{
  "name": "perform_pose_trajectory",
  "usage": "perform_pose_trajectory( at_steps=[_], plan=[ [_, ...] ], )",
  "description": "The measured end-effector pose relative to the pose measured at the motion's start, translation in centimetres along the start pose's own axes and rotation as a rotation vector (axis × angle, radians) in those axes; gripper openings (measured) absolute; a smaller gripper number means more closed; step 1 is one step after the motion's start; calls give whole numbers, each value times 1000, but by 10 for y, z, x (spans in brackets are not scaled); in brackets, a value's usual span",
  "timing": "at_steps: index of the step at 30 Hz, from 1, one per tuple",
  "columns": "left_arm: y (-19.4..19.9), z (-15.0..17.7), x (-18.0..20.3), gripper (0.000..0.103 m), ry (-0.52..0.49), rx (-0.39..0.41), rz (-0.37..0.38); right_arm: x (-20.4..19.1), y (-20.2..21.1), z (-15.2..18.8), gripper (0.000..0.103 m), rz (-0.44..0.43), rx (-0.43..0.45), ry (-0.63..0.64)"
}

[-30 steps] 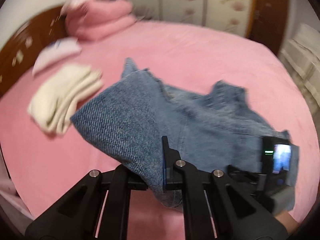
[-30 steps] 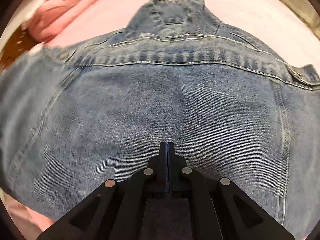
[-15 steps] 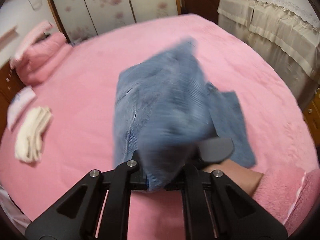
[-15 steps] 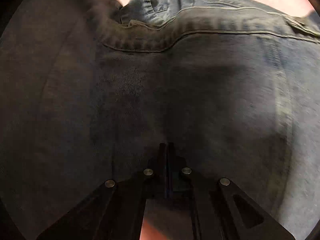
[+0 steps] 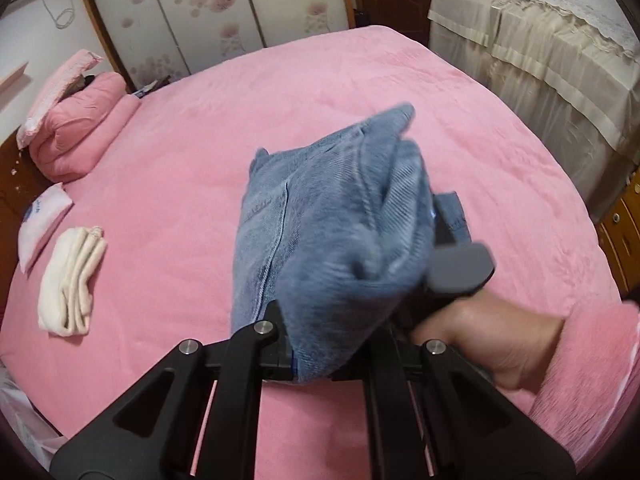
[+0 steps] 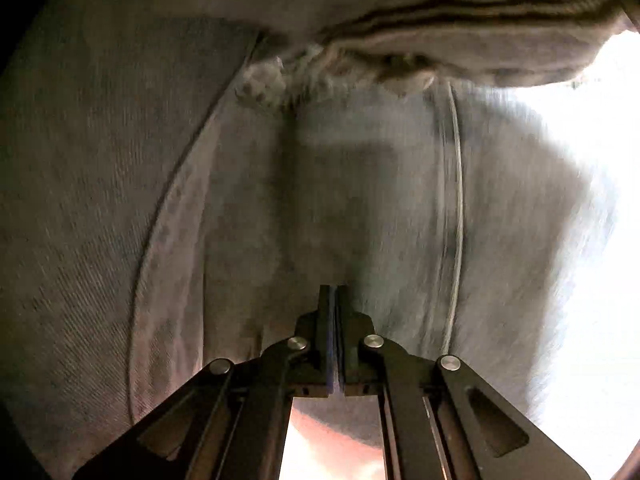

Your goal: Fold large clothes

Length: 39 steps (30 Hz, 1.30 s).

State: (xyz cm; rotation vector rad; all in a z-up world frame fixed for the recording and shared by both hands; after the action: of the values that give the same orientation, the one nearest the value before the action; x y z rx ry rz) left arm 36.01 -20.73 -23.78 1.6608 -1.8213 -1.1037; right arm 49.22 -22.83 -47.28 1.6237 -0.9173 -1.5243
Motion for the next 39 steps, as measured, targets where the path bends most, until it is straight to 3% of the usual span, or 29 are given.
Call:
perform_pose_trajectory(
  at_steps=[4, 8, 13, 15, 18, 21, 22, 23, 24, 25, 28, 29, 32, 35, 36, 39],
  plan=[
    [-18, -7, 2, 6, 8, -39, -17, 16, 54, -31, 1, -50, 120, -49],
    [-46, -1, 31, 6, -59, -73, 9, 58, 118, -48, 1, -101, 237, -147],
    [-77, 18, 89, 6, -114, -139, 105, 137, 182, -15, 2, -102, 244, -249],
    [-94, 33, 108, 7, -123, -208, 107, 164, 195, -3, 2, -105, 240, -274],
    [-106, 45, 123, 8, -165, -230, 71, 183, 211, 18, 2, -107, 219, -314],
    [-110, 60, 137, 25, -219, -275, 113, 202, 225, 20, 13, -140, 232, -362],
    [-109, 68, 144, 39, -235, -329, 182, 199, 219, 32, 18, -161, 231, -382],
    [-107, 75, 151, 44, -243, -377, 251, 205, 222, 34, 29, -187, 222, -404],
    [-99, 84, 159, 44, -242, -429, 339, 197, 210, 15, 38, -206, 210, -417],
    [-93, 88, 161, 44, -241, -438, 361, 197, 202, 18, 39, -224, 193, -423],
    [-72, 93, 151, 53, -204, -431, 353, 183, 177, 37, 41, -254, 107, -411],
    [-66, 94, 145, 57, -157, -442, 356, 179, 170, 44, 45, -252, 79, -402],
    [-57, 94, 122, 59, -2, -493, 371, 177, 151, 63, 51, -192, 18, -364],
    [-55, 91, 93, 60, 120, -518, 352, 183, 141, 78, 54, -133, -8, -333],
    [-58, 82, 84, 60, 136, -518, 340, 182, 135, 78, 58, -126, -8, -333],
    [-63, 79, 63, 60, 155, -521, 289, 179, 124, 76, 56, -136, -11, -356]
  ],
)
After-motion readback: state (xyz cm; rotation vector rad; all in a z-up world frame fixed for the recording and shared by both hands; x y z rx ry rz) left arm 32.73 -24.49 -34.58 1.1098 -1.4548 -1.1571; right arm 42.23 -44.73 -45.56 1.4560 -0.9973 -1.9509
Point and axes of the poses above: each gripper's, at about its wrist camera, not at the fingertips, and y roughly against the way its jaws point, x to its right, z to its underside, the point moved 9 cm from there along -y, roughly the way its jaws point, and after that the axes turned 2 degrees about -y, right-handed, at the moved point
